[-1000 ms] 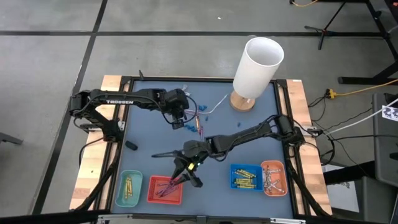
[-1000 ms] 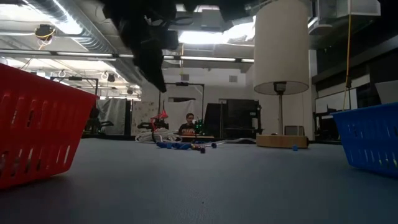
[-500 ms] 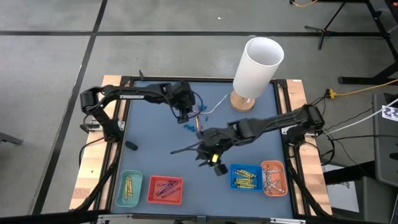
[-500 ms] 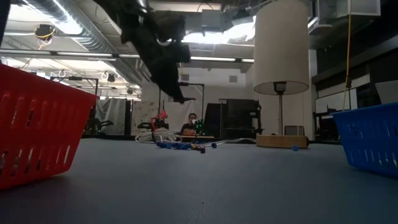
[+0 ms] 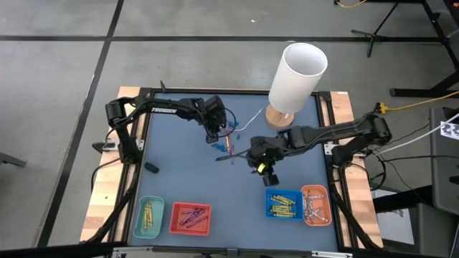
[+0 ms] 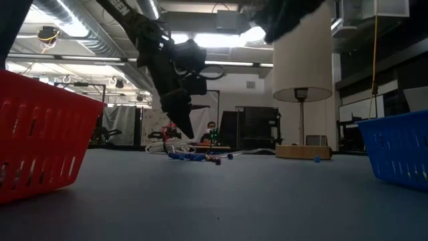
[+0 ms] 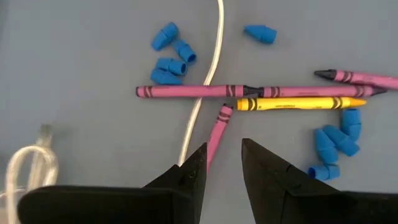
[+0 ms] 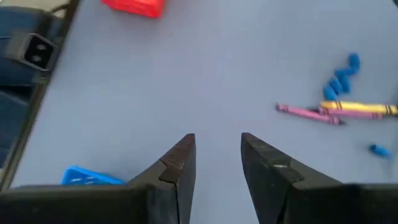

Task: Sort crayons
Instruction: Put the red crayon into the red basket

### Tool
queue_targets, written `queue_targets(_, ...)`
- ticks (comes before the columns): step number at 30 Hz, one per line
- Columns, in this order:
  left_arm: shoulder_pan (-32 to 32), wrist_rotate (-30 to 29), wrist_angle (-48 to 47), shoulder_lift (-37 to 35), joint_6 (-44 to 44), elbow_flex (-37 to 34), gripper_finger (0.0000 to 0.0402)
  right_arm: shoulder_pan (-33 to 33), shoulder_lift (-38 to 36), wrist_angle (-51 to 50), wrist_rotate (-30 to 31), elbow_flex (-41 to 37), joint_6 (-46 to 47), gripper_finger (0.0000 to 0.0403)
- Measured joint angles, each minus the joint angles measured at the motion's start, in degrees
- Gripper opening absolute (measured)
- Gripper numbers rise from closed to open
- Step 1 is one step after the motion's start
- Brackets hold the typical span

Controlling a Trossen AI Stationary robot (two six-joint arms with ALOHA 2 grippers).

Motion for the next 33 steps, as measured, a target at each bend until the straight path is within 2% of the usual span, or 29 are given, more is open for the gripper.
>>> queue_targets(8,-0.11,-0.79,0.0,0.76,1.31,-0.02,0.0085,-5.11,-3.55,6.4,-0.12,-9.65,1.64,0.0127)
queue_targets(13,-0.73,-0.38,0.14,0.76,1.04,-0.02,0.0085,-7.45,-3.51,6.74,-0.17,-11.64,1.64,0.0127)
queue_targets(21,-3.95,-0.55,6.05,1.38,0.89,-0.02,0.0085,-9.2,-3.49,7.66,-0.33,-12.07,1.65,0.0127)
queue_targets(33,-4.56,-9.94,7.06,5.97,0.87,-0.02,0.0084,-9.13,-3.49,8.7,-0.76,-12.01,1.64,0.0127)
